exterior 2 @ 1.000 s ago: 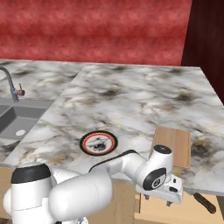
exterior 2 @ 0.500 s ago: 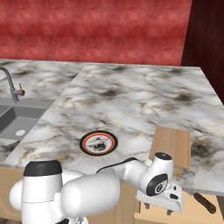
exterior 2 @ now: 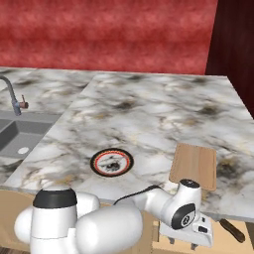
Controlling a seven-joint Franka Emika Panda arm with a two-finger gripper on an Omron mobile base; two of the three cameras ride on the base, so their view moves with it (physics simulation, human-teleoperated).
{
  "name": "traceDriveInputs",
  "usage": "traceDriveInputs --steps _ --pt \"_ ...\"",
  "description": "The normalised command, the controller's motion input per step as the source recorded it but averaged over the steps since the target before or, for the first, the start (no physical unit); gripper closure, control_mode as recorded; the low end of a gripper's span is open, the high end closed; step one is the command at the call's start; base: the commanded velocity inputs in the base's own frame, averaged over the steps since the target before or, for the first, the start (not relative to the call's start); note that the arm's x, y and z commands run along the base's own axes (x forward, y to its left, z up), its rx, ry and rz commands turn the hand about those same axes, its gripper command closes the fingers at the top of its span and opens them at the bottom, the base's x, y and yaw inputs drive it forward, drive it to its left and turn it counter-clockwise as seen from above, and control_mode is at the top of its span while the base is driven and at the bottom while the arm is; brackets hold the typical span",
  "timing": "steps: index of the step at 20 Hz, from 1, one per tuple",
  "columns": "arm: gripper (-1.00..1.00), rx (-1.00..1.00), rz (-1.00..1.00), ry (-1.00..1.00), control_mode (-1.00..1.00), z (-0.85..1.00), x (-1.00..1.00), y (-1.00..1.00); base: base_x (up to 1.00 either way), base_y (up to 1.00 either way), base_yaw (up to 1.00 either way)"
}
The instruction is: Pick up the knife from the drawer and place it on the cutting board. Then place the meat from the plate to the cutting board.
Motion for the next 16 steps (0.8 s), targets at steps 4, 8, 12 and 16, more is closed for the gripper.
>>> traceDriveInputs --steps 4,8,12,16 --pt "-1.0 0.0 0.05 0.05 -1.0 -0.47 -0.26 -0.09 0.0 0.0 0.0" --pt "-1.0 0.0 0.03 0.09 -1.0 -0.67 -0.33 -0.14 0.0 0.0 0.0" --pt "-1.0 0.0 0.0 -0.03 -1.0 -0.08 -0.35 -0.13 0.0 0.0 0.0" --pt "-1.0 0.0 0.0 -0.01 -1.0 0.06 -0.02 0.0 0.0 0.0 0.0"
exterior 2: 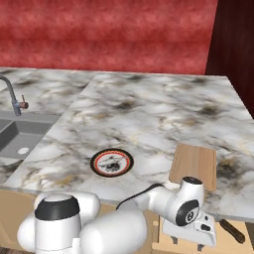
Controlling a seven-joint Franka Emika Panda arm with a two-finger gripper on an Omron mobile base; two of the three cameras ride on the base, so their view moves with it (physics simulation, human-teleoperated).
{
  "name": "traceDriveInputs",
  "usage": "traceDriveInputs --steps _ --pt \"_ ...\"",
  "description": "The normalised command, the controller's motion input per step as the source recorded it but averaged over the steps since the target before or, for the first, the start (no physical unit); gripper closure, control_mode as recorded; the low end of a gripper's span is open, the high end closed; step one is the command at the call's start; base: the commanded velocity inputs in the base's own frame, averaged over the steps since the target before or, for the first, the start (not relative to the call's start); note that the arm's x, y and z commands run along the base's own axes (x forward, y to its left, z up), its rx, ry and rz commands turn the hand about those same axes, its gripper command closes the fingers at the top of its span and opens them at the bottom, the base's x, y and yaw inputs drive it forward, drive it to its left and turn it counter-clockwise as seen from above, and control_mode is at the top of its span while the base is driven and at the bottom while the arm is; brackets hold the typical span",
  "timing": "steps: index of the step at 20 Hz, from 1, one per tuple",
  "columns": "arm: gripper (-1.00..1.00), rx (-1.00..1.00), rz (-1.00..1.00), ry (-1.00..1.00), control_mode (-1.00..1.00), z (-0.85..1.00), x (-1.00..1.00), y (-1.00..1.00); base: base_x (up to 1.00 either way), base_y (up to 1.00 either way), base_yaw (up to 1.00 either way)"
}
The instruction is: Pick up the knife from the drawer and place it on the cutting board. Then place the meat from the plate to the cutting board.
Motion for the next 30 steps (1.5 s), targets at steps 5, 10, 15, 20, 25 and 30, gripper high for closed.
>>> traceDriveInputs --steps 5,10,15,20,25,30 --pt "-1.0 0.0 0.03 0.0 -1.0 -0.01 0.02 0.0 0.0 0.0 0.0" --pt "-1.0 0.0 0.09 0.0 -1.0 0.0 0.23 0.04 0.0 0.0 0.0" --pt "-1.0 0.0 0.09 0.02 -1.0 -0.14 0.28 0.04 0.0 0.0 0.0" --pt "-1.0 0.0 0.07 0.0 -1.0 -0.37 0.28 0.0 0.0 0.0 0.0" --pt "-1.0 0.01 0.04 0.04 -1.0 -0.57 0.15 -0.13 0.0 0.0 0.0" --pt "-1.0 0.0 0.0 0.16 -1.0 -0.44 -0.04 -0.42 0.0 0.0 0.0"
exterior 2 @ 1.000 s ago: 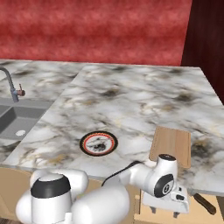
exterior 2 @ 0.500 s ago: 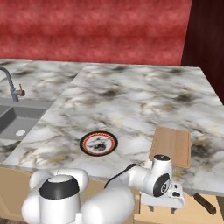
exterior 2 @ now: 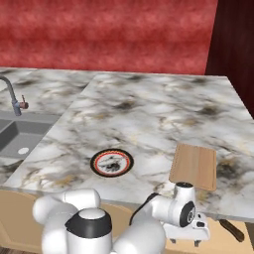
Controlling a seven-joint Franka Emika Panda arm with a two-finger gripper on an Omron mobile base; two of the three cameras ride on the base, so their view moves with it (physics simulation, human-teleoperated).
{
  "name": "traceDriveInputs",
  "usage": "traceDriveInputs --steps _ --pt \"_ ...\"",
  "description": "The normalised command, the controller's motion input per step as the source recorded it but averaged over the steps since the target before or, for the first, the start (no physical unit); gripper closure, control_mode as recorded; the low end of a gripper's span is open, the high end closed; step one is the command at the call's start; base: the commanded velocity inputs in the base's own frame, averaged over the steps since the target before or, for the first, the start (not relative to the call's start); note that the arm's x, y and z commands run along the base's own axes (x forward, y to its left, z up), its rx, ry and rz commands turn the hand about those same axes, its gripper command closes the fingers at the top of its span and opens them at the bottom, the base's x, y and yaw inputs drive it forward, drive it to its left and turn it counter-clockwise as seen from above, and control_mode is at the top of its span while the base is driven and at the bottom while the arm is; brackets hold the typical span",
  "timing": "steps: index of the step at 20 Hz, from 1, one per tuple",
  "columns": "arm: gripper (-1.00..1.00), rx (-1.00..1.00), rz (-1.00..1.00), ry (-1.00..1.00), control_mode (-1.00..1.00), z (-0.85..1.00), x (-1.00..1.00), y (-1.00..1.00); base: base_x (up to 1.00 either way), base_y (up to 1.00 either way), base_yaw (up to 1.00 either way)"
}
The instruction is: Pick up the knife from the drawer and place it on the cutting board. Then place the meat from the plate to the cutting board.
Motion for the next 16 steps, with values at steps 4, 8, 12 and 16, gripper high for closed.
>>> traceDriveInputs --steps 4,8,12,16 --pt "-1.0 0.0 -0.05 0.21 -1.0 -0.27 -0.27 -0.45 0.0 0.0 0.0" --pt "-1.0 0.0 -0.08 0.25 -1.0 -0.45 -0.29 -0.4 0.0 0.0 0.0" --pt "-1.0 0.0 -0.07 0.26 -1.0 -0.69 -0.29 -0.45 0.0 0.0 0.0" --pt "-1.0 0.01 -0.05 0.24 -1.0 -0.73 -0.38 -0.59 0.0 0.0 0.0"
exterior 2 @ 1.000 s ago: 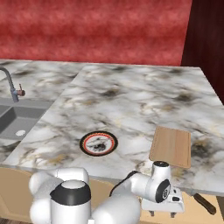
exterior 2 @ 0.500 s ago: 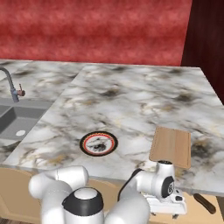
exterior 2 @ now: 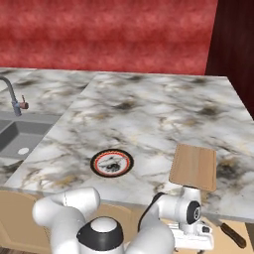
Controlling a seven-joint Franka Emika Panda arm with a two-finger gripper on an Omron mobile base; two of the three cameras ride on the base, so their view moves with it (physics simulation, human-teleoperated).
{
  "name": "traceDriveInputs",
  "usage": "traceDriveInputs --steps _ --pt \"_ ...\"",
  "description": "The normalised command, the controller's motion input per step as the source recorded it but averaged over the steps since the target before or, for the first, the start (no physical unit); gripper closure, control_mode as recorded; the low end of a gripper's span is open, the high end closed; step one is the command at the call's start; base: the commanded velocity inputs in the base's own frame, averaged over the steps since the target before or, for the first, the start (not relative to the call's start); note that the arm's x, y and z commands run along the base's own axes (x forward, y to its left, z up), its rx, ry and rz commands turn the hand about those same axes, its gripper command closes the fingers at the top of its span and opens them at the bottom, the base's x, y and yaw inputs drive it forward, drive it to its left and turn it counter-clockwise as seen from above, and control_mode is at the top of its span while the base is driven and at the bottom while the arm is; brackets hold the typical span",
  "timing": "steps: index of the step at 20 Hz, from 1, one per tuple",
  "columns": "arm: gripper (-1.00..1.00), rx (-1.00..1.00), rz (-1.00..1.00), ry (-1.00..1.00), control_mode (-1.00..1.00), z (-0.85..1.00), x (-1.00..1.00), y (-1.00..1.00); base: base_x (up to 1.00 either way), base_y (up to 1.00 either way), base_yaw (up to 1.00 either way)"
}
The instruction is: Pick up the knife from the drawer and place it on the cutting board. Then place the meat from the plate to the cutting board.
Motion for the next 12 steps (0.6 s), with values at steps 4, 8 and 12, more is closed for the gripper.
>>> traceDriveInputs --steps 4,8,12 --pt "-1.0 0.02 -0.06 0.23 -1.0 -0.67 -0.49 -0.61 0.0 0.0 0.0" --pt "-1.0 0.01 -0.07 0.23 -1.0 -0.56 -0.51 -0.6 0.0 0.0 0.0" --pt "-1.0 0.0 -0.07 0.21 -1.0 -0.35 -0.51 -0.63 0.0 0.0 0.0"
